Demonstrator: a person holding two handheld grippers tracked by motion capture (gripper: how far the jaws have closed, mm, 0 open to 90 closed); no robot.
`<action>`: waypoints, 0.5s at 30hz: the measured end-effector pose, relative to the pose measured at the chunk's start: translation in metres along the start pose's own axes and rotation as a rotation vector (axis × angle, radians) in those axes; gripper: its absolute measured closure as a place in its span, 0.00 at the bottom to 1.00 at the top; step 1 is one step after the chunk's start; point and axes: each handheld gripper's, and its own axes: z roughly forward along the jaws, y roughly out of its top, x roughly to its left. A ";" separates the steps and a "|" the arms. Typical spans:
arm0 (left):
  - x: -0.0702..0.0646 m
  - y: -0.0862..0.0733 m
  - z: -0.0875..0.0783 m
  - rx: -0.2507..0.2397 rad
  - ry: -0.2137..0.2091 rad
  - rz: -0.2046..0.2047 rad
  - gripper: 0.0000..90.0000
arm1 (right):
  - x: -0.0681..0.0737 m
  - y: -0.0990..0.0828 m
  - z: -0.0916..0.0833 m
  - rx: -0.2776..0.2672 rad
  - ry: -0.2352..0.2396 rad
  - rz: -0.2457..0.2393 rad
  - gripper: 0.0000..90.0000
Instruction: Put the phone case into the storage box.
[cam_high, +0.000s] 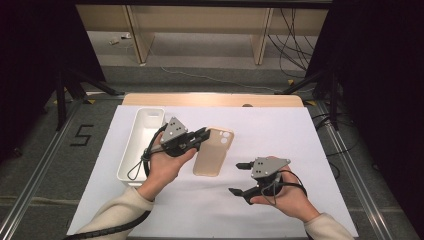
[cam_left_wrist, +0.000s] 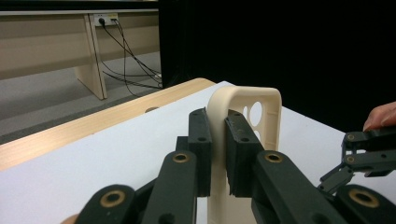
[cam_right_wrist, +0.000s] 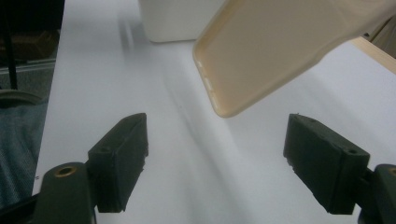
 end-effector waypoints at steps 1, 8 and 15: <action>0.000 0.000 -0.001 -0.001 0.002 -0.002 0.91 | -0.001 -0.001 -0.001 -0.004 -0.004 0.002 0.25; 0.002 0.001 -0.006 -0.007 0.006 -0.001 0.91 | -0.004 -0.006 -0.011 -0.024 -0.025 0.029 0.25; 0.005 0.001 -0.012 -0.011 0.013 0.003 0.91 | -0.007 -0.012 -0.020 -0.042 -0.044 0.054 0.25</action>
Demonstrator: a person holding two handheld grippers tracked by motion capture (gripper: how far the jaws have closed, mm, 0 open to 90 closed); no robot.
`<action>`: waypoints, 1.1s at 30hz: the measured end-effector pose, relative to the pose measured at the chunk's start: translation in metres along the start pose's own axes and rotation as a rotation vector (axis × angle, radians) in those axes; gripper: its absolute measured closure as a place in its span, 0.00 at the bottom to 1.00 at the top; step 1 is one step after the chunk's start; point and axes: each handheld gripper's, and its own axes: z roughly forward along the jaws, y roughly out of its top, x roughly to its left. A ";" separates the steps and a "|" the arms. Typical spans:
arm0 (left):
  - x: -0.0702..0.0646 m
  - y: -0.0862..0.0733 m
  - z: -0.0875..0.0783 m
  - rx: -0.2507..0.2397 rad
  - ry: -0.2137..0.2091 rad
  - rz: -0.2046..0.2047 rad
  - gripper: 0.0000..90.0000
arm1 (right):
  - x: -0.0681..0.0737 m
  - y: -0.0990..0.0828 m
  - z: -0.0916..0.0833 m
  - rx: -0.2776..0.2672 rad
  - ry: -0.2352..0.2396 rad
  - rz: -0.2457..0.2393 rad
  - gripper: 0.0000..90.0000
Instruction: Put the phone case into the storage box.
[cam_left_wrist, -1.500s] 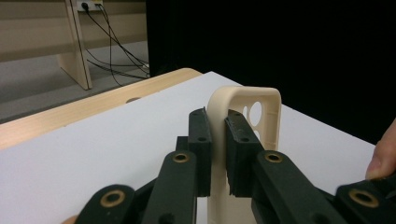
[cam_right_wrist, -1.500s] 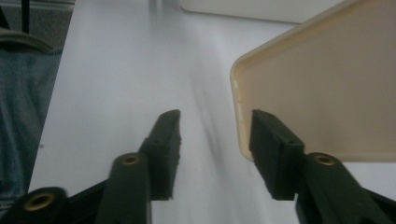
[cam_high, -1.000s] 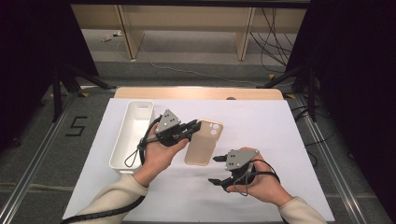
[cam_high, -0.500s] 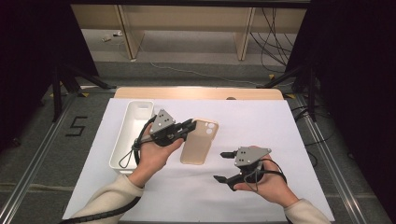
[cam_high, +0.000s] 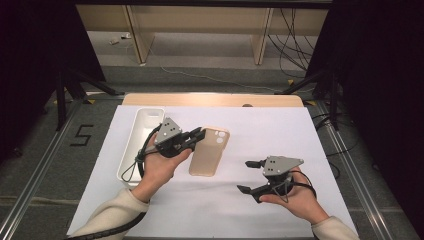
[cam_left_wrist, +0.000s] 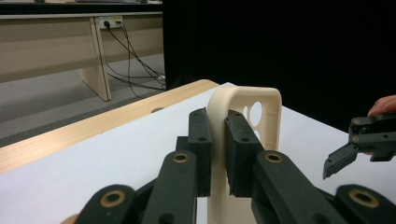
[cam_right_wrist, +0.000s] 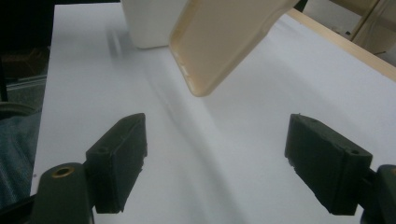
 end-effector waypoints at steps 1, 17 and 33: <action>0.000 0.000 -0.001 -0.001 0.002 -0.002 0.91 | 0.000 0.000 -0.001 -0.003 -0.002 0.004 0.25; 0.004 0.002 -0.009 -0.009 0.013 -0.001 0.91 | -0.009 -0.013 -0.027 -0.048 -0.076 0.060 0.24; 0.013 0.004 -0.019 -0.018 0.037 0.000 0.91 | -0.014 -0.020 -0.038 -0.076 -0.137 0.087 0.24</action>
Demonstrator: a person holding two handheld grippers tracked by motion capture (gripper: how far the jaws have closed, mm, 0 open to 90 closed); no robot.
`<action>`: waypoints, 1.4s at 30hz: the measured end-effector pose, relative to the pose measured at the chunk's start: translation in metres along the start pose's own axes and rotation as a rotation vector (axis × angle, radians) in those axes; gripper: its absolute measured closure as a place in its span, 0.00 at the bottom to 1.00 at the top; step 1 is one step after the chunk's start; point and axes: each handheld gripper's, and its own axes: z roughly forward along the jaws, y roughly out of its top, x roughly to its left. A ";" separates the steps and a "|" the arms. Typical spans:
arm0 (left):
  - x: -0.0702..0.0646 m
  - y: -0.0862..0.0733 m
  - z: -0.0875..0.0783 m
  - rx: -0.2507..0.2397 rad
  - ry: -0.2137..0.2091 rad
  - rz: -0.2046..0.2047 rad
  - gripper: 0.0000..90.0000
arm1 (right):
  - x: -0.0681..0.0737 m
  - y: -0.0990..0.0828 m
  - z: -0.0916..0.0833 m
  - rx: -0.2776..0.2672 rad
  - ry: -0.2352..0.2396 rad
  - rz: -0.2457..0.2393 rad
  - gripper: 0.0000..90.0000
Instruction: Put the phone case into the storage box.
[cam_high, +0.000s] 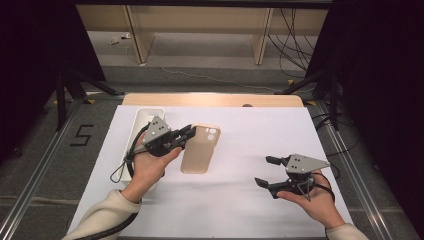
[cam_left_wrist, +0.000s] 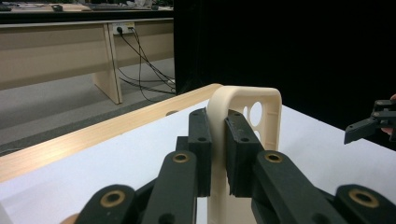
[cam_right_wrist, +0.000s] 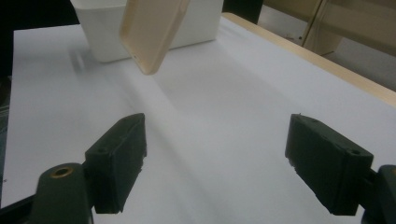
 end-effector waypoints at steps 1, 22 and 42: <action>0.001 0.000 -0.001 0.000 0.003 0.000 0.91 | 0.000 0.000 0.000 0.000 -0.003 0.001 0.24; 0.009 0.005 -0.007 -0.012 0.033 0.006 0.91 | -0.002 -0.001 -0.001 -0.010 -0.020 0.017 0.24; 0.018 0.008 -0.012 -0.019 0.053 0.010 0.91 | -0.003 -0.002 -0.001 -0.021 -0.037 0.023 0.24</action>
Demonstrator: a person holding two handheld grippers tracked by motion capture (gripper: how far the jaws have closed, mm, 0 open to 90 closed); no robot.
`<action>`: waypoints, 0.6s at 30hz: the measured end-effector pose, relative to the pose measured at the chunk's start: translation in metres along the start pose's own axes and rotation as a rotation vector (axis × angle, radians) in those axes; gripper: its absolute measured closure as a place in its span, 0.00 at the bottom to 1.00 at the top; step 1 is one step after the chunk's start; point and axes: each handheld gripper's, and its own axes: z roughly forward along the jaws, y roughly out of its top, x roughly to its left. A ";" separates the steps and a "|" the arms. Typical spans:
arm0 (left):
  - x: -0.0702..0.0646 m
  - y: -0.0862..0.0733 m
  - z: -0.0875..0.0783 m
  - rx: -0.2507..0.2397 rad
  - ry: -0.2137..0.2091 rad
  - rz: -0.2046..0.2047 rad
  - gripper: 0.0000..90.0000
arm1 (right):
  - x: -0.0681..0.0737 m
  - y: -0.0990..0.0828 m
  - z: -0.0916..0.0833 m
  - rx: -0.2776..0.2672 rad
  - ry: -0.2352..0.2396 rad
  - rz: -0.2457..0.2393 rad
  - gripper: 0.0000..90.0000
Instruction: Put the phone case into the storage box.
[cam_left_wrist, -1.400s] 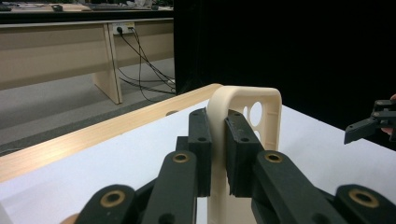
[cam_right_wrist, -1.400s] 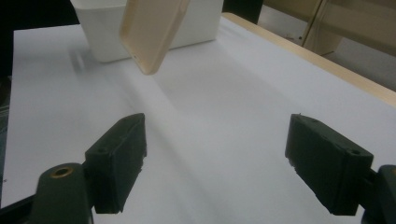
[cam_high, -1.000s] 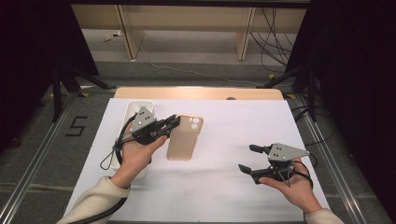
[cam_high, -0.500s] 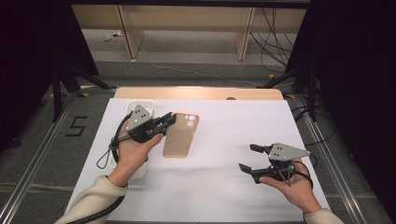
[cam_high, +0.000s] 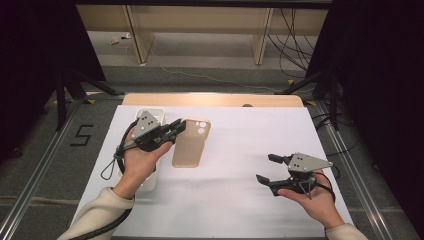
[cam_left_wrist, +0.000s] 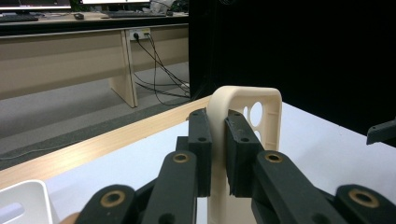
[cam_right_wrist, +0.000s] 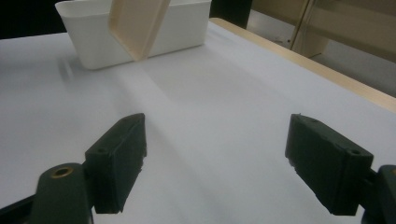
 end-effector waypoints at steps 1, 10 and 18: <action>0.001 0.000 0.000 -0.001 0.001 -0.004 0.91 | 0.000 0.000 0.000 -0.004 -0.004 0.002 0.24; 0.005 0.003 -0.003 -0.009 0.008 -0.001 0.91 | -0.001 0.000 -0.001 -0.003 -0.007 0.003 0.24; 0.011 0.007 -0.007 -0.017 0.018 0.001 0.91 | -0.001 0.000 0.000 -0.003 -0.010 0.007 0.24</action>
